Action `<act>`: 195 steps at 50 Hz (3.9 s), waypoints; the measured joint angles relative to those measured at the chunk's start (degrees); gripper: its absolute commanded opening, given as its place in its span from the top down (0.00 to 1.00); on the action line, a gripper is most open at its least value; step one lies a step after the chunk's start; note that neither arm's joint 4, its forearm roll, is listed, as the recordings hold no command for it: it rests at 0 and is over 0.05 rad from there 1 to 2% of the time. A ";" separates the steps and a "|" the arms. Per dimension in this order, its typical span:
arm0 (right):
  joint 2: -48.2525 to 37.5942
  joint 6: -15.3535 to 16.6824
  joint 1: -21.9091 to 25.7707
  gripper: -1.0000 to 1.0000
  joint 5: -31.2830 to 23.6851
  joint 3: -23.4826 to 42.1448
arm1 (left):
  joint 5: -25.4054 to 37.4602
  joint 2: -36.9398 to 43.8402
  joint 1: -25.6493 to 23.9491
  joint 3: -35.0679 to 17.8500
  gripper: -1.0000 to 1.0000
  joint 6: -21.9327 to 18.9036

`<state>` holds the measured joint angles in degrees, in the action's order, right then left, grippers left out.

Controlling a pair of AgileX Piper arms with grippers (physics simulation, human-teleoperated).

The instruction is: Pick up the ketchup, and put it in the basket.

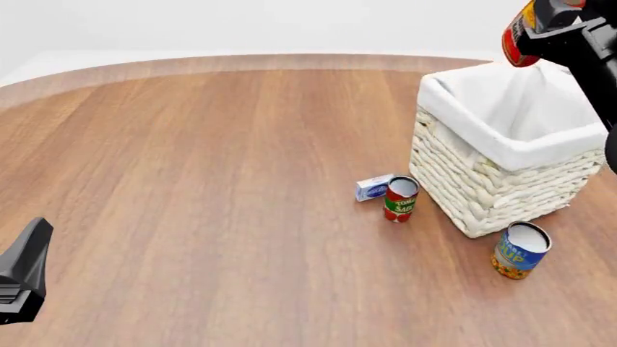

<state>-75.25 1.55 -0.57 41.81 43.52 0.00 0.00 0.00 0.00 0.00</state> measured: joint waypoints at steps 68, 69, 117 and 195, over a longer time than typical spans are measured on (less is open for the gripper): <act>-5.35 -2.17 -2.90 1.00 -3.92 -0.87 | 0.00 0.00 0.00 0.00 0.00 0.00; -5.55 -2.12 -2.85 1.00 -4.02 -0.74 | 0.00 0.00 0.00 0.00 0.00 0.00; -10.30 -0.32 -4.69 1.00 -7.61 1.51 | 0.00 0.00 0.00 0.00 0.00 0.00; -16.32 0.91 -5.18 1.00 -10.20 4.24 | 0.00 0.00 0.00 0.00 0.00 0.00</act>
<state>-91.57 2.46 -5.75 31.61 47.76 0.00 0.00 0.00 0.00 0.00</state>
